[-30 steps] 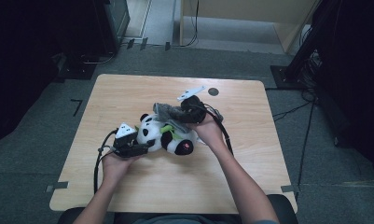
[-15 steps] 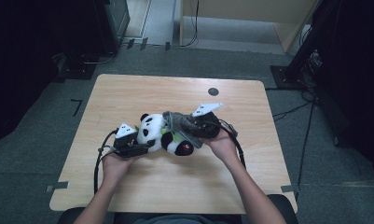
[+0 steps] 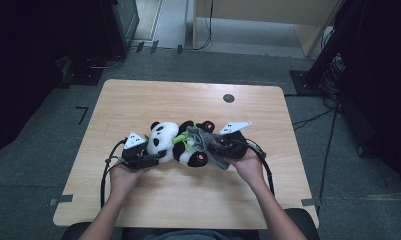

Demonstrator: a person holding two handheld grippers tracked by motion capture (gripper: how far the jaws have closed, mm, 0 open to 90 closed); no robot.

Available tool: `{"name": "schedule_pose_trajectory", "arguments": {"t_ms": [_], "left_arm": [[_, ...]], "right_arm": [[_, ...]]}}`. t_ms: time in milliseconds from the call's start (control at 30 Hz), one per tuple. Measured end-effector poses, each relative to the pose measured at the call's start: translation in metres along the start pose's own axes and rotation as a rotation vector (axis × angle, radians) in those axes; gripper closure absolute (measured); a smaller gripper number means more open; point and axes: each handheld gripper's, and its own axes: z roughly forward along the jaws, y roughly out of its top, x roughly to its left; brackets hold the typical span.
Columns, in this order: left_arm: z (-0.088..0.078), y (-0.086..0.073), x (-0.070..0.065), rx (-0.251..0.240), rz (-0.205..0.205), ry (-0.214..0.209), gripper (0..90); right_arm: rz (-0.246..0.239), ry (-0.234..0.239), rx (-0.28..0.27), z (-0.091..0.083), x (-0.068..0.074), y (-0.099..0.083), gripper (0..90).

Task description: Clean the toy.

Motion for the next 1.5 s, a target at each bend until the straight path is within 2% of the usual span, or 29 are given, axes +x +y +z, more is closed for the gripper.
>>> {"name": "schedule_pose_trajectory", "arguments": {"t_ms": [100,233,267,367,400,533,600,633,667,700,733,767,833,867,900,933,967,1033,1067,1133,1167,1200,1233,1300,1333,1367,1467,1500], "left_arm": [[0.000,0.000,0.000,-0.001,-0.001,-0.001,29.0],[0.000,0.000,0.000,-0.003,-0.002,-0.002,28.6],[0.000,0.000,0.001,-0.002,-0.002,-0.003,28.6],[0.000,0.000,0.000,0.000,0.003,0.002,28.3],[0.000,0.000,0.001,-0.001,0.002,-0.001,28.2],[0.000,-0.001,0.001,-0.004,-0.002,-0.003,28.2],[0.000,-0.001,0.001,-0.007,-0.002,-0.003,28.2],[0.000,-0.001,0.001,-0.007,-0.002,-0.003,28.1],[0.000,-0.001,0.001,-0.009,-0.004,-0.003,28.1],[0.000,-0.001,0.001,-0.009,-0.004,-0.003,28.1],[0.000,-0.001,0.001,-0.009,-0.004,-0.002,28.1],[0.000,-0.001,0.001,-0.009,-0.004,-0.002,28.1],[0.000,-0.001,0.001,-0.009,-0.002,-0.001,28.1],[0.000,-0.001,0.001,-0.010,-0.002,-0.002,28.1],[0.000,-0.001,0.001,-0.010,-0.002,-0.002,28.1],[0.000,-0.001,0.001,-0.010,0.001,-0.002,28.1],[0.000,-0.001,0.001,-0.010,0.001,-0.002,28.1],[0.000,-0.001,0.001,-0.011,0.001,-0.002,28.1],[0.000,-0.001,0.001,-0.011,0.005,-0.001,28.1],[0.000,-0.001,0.001,-0.011,0.007,-0.001,28.1],[0.000,-0.001,0.001,-0.012,0.008,-0.001,28.1],[0.000,-0.001,0.001,-0.010,0.011,-0.002,28.1],[-0.001,-0.001,0.001,-0.010,0.011,-0.001,28.1],[-0.001,-0.001,0.001,-0.009,0.014,-0.002,28.0],[-0.001,-0.001,0.001,-0.008,0.015,-0.001,28.0],[-0.001,-0.001,0.001,-0.011,0.012,-0.001,28.0],[-0.001,-0.001,0.001,-0.011,0.014,-0.002,28.1],[-0.001,-0.001,0.001,-0.011,0.014,-0.002,28.1]], "right_arm": [[0.002,-0.009,0.003,0.000,-0.002,-0.004,76.4],[0.034,-0.011,0.016,0.001,-0.009,-0.014,76.4],[0.042,-0.014,0.028,0.002,-0.011,-0.015,76.3],[0.011,-0.071,0.097,0.002,-0.014,-0.017,76.2],[0.037,-0.049,0.087,-0.002,-0.017,-0.017,76.2],[0.039,-0.040,0.049,-0.014,-0.015,-0.011,76.4],[0.030,-0.031,-0.005,-0.028,-0.011,0.001,76.6],[0.030,-0.031,-0.005,-0.028,-0.011,0.001,76.6],[0.022,-0.019,-0.039,-0.036,-0.007,0.012,76.6],[0.022,-0.019,-0.039,-0.036,-0.007,0.012,76.6],[0.003,-0.013,-0.060,-0.040,-0.002,0.025,76.6],[0.003,-0.013,-0.060,-0.040,-0.002,0.025,76.6],[-0.015,-0.004,-0.070,-0.040,0.002,0.038,76.6],[-0.028,0.005,-0.075,-0.035,0.007,0.053,76.5],[-0.028,0.005,-0.075,-0.035,0.007,0.053,76.5],[-0.043,0.018,-0.083,-0.028,0.011,0.067,76.5],[-0.043,0.018,-0.083,-0.028,0.011,0.067,76.5],[-0.062,0.030,-0.086,-0.019,0.016,0.083,76.5],[-0.075,0.039,-0.082,-0.007,0.019,0.097,76.5],[-0.082,0.051,-0.073,0.005,0.023,0.110,76.5],[-0.082,0.051,-0.073,0.005,0.023,0.110,76.5],[-0.087,0.065,-0.054,0.019,0.027,0.122,76.4],[-0.087,0.065,-0.054,0.019,0.027,0.122,76.4],[-0.098,0.076,-0.040,0.033,0.030,0.131,76.3],[-0.106,0.093,-0.023,0.046,0.033,0.139,76.3],[-0.106,0.093,-0.023,0.046,0.033,0.139,76.3],[-0.116,0.107,0.016,0.071,0.040,0.147,76.2],[-0.116,0.107,0.016,0.071,0.040,0.147,76.2]]}}
